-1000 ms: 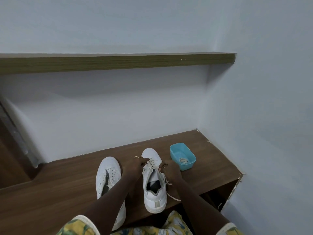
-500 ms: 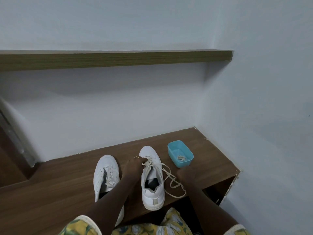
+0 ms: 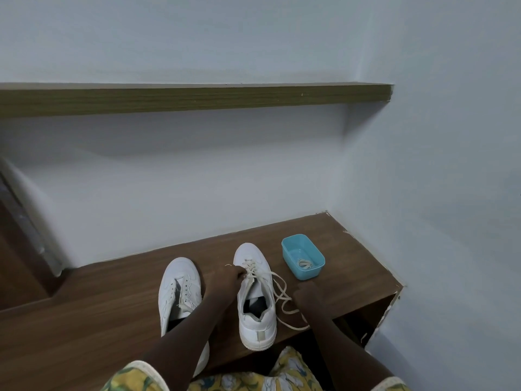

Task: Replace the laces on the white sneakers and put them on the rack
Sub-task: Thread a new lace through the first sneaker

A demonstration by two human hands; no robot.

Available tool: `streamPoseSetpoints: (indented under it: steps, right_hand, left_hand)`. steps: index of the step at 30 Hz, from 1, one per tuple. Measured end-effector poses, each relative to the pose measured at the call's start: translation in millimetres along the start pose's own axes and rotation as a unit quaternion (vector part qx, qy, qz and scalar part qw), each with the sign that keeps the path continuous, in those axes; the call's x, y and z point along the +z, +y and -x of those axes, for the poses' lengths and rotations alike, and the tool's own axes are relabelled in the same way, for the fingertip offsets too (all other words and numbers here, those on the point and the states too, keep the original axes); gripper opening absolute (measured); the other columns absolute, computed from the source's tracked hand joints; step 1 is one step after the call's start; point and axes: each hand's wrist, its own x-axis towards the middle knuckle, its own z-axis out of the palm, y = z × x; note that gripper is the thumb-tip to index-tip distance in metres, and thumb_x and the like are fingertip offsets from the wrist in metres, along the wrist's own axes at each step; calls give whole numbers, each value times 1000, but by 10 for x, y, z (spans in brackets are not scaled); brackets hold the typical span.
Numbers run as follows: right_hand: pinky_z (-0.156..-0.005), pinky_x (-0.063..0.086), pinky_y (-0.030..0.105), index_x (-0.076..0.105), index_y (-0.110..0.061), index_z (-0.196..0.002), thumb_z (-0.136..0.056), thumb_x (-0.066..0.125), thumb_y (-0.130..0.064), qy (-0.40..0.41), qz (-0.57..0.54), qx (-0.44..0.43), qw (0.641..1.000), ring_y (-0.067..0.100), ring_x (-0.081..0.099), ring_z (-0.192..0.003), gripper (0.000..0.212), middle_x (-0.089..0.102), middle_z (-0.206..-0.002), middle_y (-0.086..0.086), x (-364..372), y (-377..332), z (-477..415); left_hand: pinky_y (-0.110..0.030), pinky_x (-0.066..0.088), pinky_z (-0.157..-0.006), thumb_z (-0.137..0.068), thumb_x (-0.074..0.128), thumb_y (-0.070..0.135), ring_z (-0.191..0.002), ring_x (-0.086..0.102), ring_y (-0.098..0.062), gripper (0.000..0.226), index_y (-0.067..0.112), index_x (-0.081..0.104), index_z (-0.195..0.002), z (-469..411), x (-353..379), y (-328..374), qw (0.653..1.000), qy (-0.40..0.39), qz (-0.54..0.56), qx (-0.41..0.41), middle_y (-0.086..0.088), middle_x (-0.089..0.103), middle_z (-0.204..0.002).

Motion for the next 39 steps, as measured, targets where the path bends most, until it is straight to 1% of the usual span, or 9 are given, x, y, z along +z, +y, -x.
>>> streamPoseSetpoints:
  steps: [2, 6, 10, 13, 16, 20, 28, 34, 39]
  right_hand:
    - [-73, 45, 21, 68, -13, -80, -85, 60, -15, 30, 157, -70, 985, 13, 65, -92, 10, 70, -97, 4, 89, 8, -85]
    - [-86, 44, 28, 70, -15, -103, -92, 49, -18, -34, 175, -93, 980, 19, 62, -103, 24, 68, -109, 2, 179, -99, -60]
    - [-81, 36, 34, 57, -20, -72, -97, 43, -42, -47, 95, -49, 993, 21, 52, -88, 37, 56, -88, 10, 350, -221, -97]
    - [-84, 43, 34, 69, -1, -99, -94, 45, -51, -59, 3, 20, 998, 28, 62, -96, 56, 67, -100, 17, 438, -322, -148]
    - [-93, 49, 38, 66, 2, -113, -88, 62, -40, -56, -133, 57, 988, 29, 64, -102, 49, 68, -109, 15, 493, -345, -212]
    - [-74, 53, 31, 60, 6, -116, -89, 62, -11, -82, -334, 71, 936, 24, 61, -89, 32, 65, -109, 19, 466, -415, -140]
    - [-103, 42, 35, 60, -2, -119, -91, 58, -34, -59, -201, 147, 967, 28, 55, -118, 42, 58, -127, 16, 376, -819, -241]
    - [-91, 51, 38, 58, 0, -94, -81, 71, -22, -17, -355, 144, 923, 27, 62, -92, 28, 63, -92, 12, 199, -897, -245]
    - [-77, 44, 33, 61, -3, -99, -80, 74, -21, 36, -373, 67, 925, 21, 55, -82, 30, 59, -85, 7, -36, -993, -254]
  left_hand:
    - [-27, 43, -90, -98, 46, 31, -111, 56, -16, 29, 26, 63, -121, 2, 0, 18, 1000, 2, -11, 3, 2, 64, -120]
    - [-27, 43, -87, -98, 43, 28, -108, 57, -17, 30, 23, 64, -120, 11, -12, 91, 1000, -5, -16, 14, 0, 64, -118]
    - [-26, 43, -88, -98, 43, 26, -108, 58, -17, 30, 22, 64, -120, -10, -15, 154, 1000, -18, -2, 19, 0, 64, -119]
    - [-27, 42, -87, -98, 43, 26, -108, 57, -17, 31, 22, 64, -120, -16, -25, 170, 1000, -15, -11, 18, -1, 64, -119]
    - [-26, 42, -88, -98, 42, 25, -109, 57, -17, 31, 22, 63, -120, -16, -22, 161, 1000, -15, -9, 14, -1, 64, -119]
    - [-24, 40, -88, -98, 43, 24, -111, 56, -17, 32, 22, 61, -124, -61, -11, 170, 1000, 0, 9, 11, 0, 63, -123]
    - [-25, 40, -92, -100, 41, 19, -111, 58, -21, 32, 16, 58, -126, -254, -1, 465, 989, -31, 139, -26, -4, 62, -125]
    - [-26, 40, -79, -94, 53, 13, -95, 62, -25, 21, 7, 70, -105, -283, -18, 562, 964, -8, 248, -94, -12, 70, -105]
    - [-34, 44, -79, -85, 39, -4, -93, 60, -23, 32, 20, 61, -85, -178, -10, 557, 991, -27, 122, -53, 2, 62, -86]
